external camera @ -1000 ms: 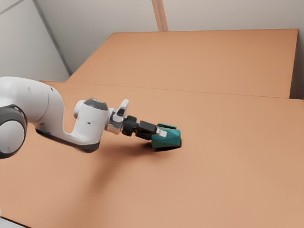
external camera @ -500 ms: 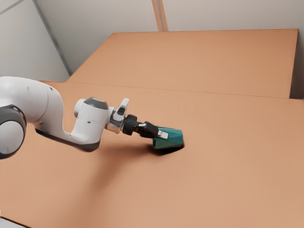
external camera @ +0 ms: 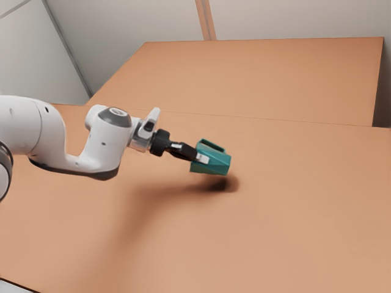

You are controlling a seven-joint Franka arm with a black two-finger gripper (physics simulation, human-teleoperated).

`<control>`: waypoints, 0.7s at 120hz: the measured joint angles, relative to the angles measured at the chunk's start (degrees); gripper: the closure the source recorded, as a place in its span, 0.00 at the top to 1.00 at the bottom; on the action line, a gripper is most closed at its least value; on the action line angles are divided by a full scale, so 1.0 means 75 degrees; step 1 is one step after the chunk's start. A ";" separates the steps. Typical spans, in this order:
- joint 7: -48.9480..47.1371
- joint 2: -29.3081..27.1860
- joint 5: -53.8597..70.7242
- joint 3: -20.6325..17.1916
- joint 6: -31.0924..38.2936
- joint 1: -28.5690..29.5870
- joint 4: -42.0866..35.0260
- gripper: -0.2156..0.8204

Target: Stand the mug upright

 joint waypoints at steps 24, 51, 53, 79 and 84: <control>-0.0469 -0.0645 0.1812 0.0012 0.0093 0.0108 0.0027 0.03; -0.1263 -0.1132 0.4212 0.0007 0.0103 0.0196 0.0024 0.03; -0.1322 -0.1146 0.4384 0.0009 0.0101 0.0198 0.0024 0.03; -0.2199 -0.1344 0.6737 -0.0013 0.0006 0.0265 0.0021 0.03; -0.2389 -0.1393 0.7136 -0.0019 -0.0031 0.0276 -0.0001 0.03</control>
